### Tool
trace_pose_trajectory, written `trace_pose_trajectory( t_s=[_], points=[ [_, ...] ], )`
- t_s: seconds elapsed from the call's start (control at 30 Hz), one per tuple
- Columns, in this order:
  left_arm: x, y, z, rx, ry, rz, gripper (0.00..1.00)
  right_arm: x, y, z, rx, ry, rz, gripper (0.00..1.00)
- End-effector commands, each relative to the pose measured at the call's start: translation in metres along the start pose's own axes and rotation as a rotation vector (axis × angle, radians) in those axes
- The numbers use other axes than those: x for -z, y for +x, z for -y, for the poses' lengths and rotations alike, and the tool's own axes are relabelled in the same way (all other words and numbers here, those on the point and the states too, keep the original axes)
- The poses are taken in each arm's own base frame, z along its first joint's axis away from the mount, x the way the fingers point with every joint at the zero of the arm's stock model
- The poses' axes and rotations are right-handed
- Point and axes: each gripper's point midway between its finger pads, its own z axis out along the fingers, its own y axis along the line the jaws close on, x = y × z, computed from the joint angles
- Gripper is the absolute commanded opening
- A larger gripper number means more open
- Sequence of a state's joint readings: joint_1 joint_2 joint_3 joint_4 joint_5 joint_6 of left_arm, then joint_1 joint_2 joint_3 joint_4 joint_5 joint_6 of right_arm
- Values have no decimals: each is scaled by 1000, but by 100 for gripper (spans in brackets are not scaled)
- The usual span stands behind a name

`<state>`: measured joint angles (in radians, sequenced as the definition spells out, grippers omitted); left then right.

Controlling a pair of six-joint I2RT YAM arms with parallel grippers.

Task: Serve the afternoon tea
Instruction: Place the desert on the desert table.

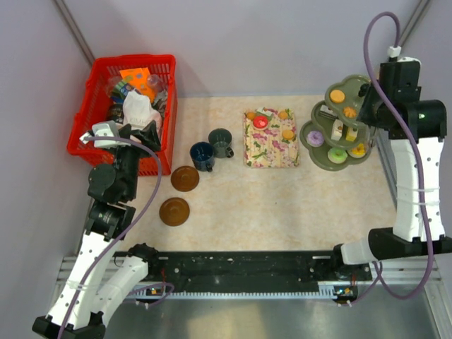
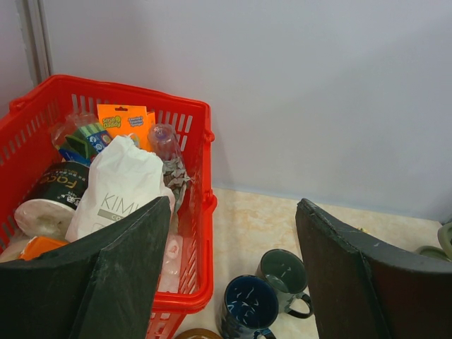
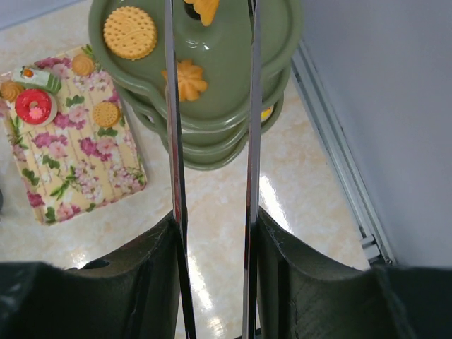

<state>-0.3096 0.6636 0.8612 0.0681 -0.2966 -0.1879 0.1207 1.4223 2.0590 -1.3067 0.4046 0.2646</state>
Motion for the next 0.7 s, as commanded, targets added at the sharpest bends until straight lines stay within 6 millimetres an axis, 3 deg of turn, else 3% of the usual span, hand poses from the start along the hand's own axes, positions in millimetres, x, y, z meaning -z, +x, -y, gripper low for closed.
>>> trace_pose_trajectory(
  t_s=[0.0, 0.07, 0.1, 0.2, 0.67],
  points=[
    [-1, -10, 4, 10, 17, 47, 77, -4, -3, 11, -102, -22, -2, 39],
    [0, -11, 4, 7, 16, 51, 77, -8, -1, 8, -118, -47, -23, 38],
    [1, -13, 5, 6, 18, 55, 77, -13, -1, 19, -146, -20, -29, 38],
    [1, -13, 5, 6, 19, 56, 77, -20, 5, 24, -172, -20, -63, 38],
    [2, -13, 5, 2, 19, 57, 77, -51, 46, 20, -174, -46, -202, 40]
  ],
)
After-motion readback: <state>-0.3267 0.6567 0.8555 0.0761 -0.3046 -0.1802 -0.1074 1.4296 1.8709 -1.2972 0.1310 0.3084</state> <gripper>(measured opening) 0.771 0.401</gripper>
